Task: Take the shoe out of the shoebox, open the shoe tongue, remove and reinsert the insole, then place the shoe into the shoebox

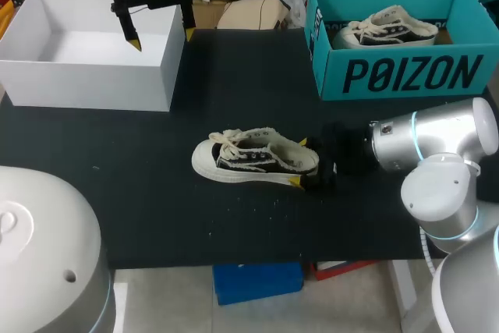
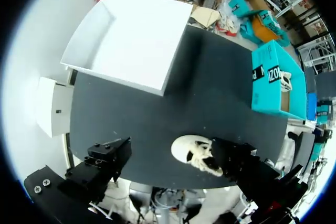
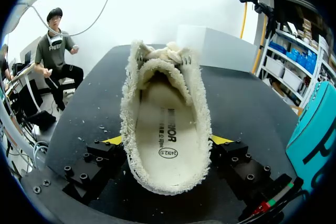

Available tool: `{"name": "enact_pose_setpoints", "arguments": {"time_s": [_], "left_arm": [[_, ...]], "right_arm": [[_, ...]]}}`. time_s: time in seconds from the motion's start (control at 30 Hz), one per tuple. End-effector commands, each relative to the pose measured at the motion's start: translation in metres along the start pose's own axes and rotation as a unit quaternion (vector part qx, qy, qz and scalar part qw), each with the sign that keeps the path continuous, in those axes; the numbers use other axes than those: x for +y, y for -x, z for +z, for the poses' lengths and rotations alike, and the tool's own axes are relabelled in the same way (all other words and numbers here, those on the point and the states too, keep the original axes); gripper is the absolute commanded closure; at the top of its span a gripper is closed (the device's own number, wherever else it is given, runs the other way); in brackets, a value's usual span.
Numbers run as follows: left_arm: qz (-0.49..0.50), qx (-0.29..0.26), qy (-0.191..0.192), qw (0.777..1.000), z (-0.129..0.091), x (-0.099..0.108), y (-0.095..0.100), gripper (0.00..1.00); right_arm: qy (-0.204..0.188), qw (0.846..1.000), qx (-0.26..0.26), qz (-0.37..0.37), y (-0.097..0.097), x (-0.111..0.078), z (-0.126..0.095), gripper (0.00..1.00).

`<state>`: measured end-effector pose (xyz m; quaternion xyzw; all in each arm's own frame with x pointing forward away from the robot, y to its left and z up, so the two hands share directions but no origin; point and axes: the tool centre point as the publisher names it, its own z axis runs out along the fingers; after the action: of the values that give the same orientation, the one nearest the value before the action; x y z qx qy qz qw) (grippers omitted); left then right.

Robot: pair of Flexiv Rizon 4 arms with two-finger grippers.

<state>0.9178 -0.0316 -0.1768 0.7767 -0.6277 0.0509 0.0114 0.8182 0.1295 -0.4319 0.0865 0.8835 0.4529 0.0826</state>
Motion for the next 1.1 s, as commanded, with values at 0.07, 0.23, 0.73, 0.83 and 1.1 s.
{"name": "enact_pose_setpoints", "arguments": {"time_s": [0.07,0.23,0.73,0.83,1.1], "left_arm": [[0.077,0.038,-0.005,0.996,-0.006,0.051,-0.019,0.00],[0.132,-0.005,-0.006,0.991,0.011,0.088,-0.054,0.00],[0.183,-0.060,0.025,0.981,0.067,0.136,-0.113,0.00],[0.189,-0.074,0.028,0.979,0.077,0.139,-0.117,0.00],[0.215,-0.113,0.029,0.970,0.111,0.150,-0.122,0.00]], "right_arm": [[-0.002,1.000,0.001,0.001,0.001,0.000,0.000,1.00],[-0.002,1.000,0.001,0.001,0.001,0.000,0.000,1.00],[-0.002,1.000,0.001,0.001,0.001,0.000,0.000,1.00],[-0.002,1.000,0.001,0.001,0.001,0.000,0.000,1.00],[-0.002,1.000,0.001,0.001,0.001,0.000,0.000,1.00]]}}
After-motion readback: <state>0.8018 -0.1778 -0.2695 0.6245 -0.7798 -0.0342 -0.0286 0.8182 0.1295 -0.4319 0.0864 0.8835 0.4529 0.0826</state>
